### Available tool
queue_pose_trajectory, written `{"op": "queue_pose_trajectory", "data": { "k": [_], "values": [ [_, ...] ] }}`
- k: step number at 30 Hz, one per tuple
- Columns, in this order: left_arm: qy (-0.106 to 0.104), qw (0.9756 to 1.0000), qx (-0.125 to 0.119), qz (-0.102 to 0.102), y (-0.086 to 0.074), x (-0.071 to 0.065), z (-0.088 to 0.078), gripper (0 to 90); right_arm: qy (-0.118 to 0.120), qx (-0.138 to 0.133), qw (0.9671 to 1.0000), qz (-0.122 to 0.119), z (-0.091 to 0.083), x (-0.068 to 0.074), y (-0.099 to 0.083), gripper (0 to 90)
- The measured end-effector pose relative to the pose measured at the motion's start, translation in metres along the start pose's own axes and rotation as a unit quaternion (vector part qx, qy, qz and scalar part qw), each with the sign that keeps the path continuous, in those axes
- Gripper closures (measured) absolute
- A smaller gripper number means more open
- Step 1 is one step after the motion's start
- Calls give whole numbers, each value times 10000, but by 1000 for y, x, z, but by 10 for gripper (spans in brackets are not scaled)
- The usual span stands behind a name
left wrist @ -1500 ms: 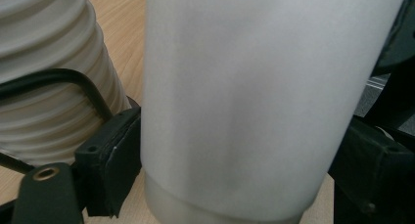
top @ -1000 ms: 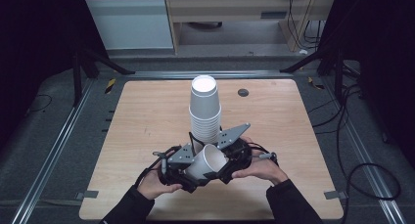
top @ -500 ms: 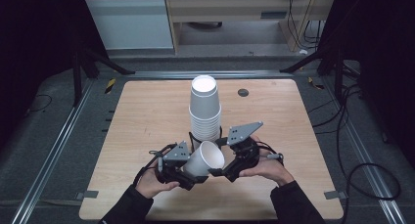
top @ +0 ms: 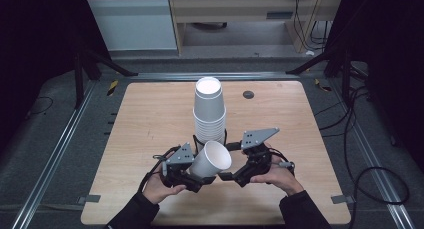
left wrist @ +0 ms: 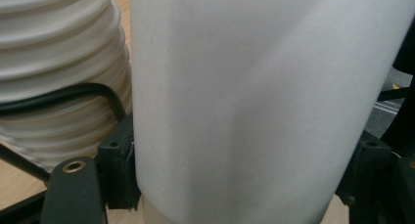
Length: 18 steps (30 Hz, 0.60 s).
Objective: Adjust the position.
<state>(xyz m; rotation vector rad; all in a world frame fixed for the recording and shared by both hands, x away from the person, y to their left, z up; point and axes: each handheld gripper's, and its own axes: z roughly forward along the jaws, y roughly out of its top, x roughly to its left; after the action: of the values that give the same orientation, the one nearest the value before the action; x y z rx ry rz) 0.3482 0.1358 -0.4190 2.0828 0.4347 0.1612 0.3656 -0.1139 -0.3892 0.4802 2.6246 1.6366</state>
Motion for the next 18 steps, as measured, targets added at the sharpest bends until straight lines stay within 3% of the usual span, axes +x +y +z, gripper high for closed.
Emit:
{"op": "queue_pose_trajectory", "data": {
  "k": [18],
  "values": [
    [-66, 9999, 62, 111, 0, -11, 14, 220, 117, 2, 9999, 76, 19, 0, -3, 65]
  ]
}}
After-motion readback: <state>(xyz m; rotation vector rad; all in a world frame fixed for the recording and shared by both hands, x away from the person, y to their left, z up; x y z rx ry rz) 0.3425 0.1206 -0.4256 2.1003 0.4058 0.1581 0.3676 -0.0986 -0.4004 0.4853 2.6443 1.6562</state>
